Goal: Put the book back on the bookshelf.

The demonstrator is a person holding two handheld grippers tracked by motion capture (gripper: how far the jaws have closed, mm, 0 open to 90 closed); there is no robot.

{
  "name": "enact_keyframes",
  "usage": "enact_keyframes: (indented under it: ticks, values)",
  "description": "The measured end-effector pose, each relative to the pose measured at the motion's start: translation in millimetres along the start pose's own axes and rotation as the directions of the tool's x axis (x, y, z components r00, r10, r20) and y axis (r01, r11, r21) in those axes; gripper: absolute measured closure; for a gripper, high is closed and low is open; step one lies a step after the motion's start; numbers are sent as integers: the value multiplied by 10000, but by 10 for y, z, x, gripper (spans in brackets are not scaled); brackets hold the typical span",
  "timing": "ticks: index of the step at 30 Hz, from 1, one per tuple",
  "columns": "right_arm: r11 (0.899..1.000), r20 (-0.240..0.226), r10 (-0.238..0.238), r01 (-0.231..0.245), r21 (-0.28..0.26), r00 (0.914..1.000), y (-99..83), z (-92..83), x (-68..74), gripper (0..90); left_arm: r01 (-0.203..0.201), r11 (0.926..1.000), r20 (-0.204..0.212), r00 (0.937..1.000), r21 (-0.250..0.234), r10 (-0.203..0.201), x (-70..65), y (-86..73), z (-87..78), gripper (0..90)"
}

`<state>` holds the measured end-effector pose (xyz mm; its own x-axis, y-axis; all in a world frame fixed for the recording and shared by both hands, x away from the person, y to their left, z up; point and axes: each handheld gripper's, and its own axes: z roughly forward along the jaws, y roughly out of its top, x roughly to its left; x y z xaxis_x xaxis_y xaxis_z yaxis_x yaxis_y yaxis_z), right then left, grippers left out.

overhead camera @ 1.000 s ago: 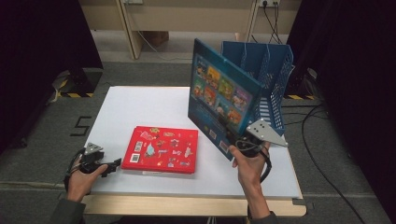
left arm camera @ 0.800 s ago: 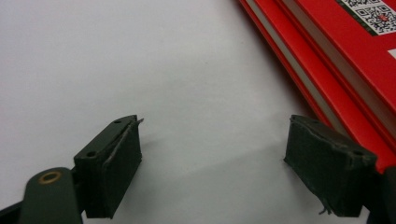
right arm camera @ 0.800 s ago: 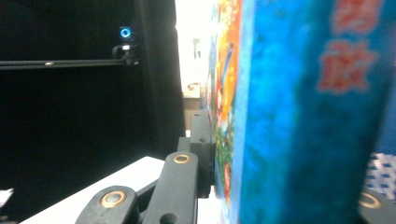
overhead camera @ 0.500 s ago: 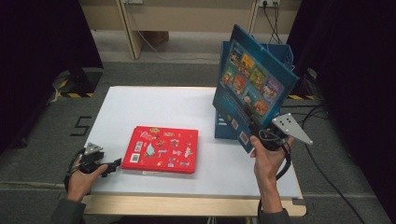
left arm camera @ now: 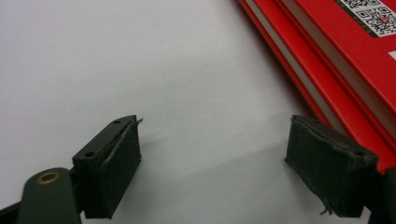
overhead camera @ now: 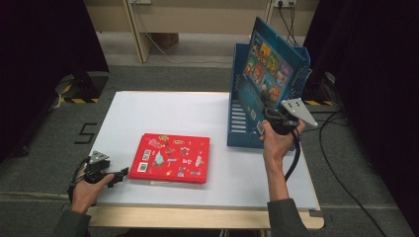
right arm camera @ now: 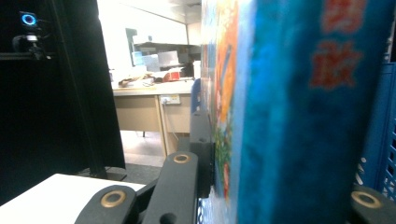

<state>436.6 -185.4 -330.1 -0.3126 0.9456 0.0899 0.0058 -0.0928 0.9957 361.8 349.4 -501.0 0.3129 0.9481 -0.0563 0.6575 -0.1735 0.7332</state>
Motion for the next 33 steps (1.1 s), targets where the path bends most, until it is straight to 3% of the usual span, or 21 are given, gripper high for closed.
enact_keyframes:
  ticks: [5, 11, 16, 21, 29, 33]
  values:
    - [10000, 374, 9, -12, 76, 9993, -5, 228, 19, 824, 18, 10000, 3, 10000, -17, -18, -1, -1, 2, 169]
    - [9986, 763, 513, -520, 83, 9958, -52, 472, 48, 824, -19, 10000, 5, 10000, -14, 19, -1, -1, 1, 169]
    - [9986, 1080, 526, -531, 21, 9928, -113, 649, 98, 823, 56, 10000, 41, 10000, -23, -55, 2, -2, -1, 169]
    - [9995, 1334, 162, -195, 236, 9909, -194, 820, 157, 823, 34, 10000, 42, 10000, -9, -34, 3, 0, -3, 169]
    - [9983, 1669, 130, -223, 538, 9859, -343, 978, 234, 820, 44, 10000, 57, 10000, -14, -44, 3, -1, -3, 169]
    - [9978, 1742, -108, -7, 660, 9846, -465, 1044, 283, 817, 33, 10000, 41, 10000, -9, -33, 1, -1, -4, 169]
